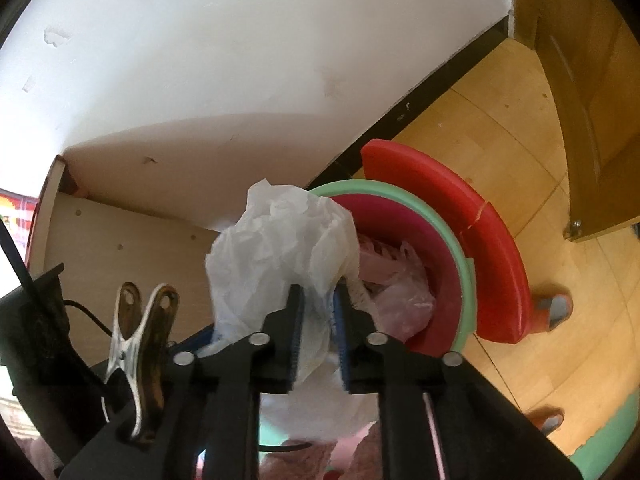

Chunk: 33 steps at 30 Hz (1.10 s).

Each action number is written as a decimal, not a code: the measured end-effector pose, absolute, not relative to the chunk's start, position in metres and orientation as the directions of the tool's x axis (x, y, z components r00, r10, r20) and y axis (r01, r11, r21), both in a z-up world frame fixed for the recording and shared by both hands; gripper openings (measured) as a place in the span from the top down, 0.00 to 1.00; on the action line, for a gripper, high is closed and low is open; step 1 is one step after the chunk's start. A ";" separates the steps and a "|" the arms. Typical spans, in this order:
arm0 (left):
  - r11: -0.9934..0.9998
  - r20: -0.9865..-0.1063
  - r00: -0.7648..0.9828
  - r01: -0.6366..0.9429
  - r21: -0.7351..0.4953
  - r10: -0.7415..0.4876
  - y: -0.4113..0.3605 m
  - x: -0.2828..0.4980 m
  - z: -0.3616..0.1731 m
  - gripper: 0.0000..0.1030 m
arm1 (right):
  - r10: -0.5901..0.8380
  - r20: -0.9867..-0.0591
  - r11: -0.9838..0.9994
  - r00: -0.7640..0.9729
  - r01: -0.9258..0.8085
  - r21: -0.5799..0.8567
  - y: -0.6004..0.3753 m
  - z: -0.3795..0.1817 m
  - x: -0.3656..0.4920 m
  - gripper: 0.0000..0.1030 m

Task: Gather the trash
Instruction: 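Lower the white printed bag over the bucket opening with both tools, then open both tools to drop the white bag into the bucket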

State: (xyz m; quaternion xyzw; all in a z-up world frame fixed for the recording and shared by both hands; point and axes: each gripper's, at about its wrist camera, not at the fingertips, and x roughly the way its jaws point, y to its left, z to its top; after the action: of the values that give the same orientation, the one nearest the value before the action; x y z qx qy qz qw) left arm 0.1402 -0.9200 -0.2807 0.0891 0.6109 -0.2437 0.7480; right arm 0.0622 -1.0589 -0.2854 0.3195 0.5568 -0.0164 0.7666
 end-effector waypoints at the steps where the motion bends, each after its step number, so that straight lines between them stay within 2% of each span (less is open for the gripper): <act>1: 0.866 -0.958 0.136 0.474 -0.160 -0.251 -0.921 0.140 -0.282 0.66 | 0.329 -0.864 0.796 0.381 0.380 0.471 -1.060 -0.285 0.062 0.78; 5: 0.872 -0.961 0.137 0.465 -0.150 -0.239 -0.921 0.139 -0.280 0.66 | 0.319 -0.869 0.795 0.377 0.392 0.462 -1.062 -0.286 0.058 0.74; 15: 0.877 -0.961 0.155 0.462 -0.135 -0.230 -0.925 0.133 -0.272 0.66 | 0.325 -0.862 0.805 0.388 0.364 0.468 -1.059 -0.278 0.048 0.73; 33: 0.856 -0.931 0.199 0.485 -0.178 -0.307 -0.907 0.086 -0.181 0.66 | 0.273 -0.848 0.832 0.454 0.331 0.445 -1.046 -0.206 0.010 0.74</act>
State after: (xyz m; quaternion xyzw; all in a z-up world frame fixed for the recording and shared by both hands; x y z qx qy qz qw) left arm 0.0857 -0.9069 -0.1807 0.0771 0.5783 -0.2568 0.7705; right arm 0.0102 -1.0458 -0.2058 0.2892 0.5221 -0.0180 0.8021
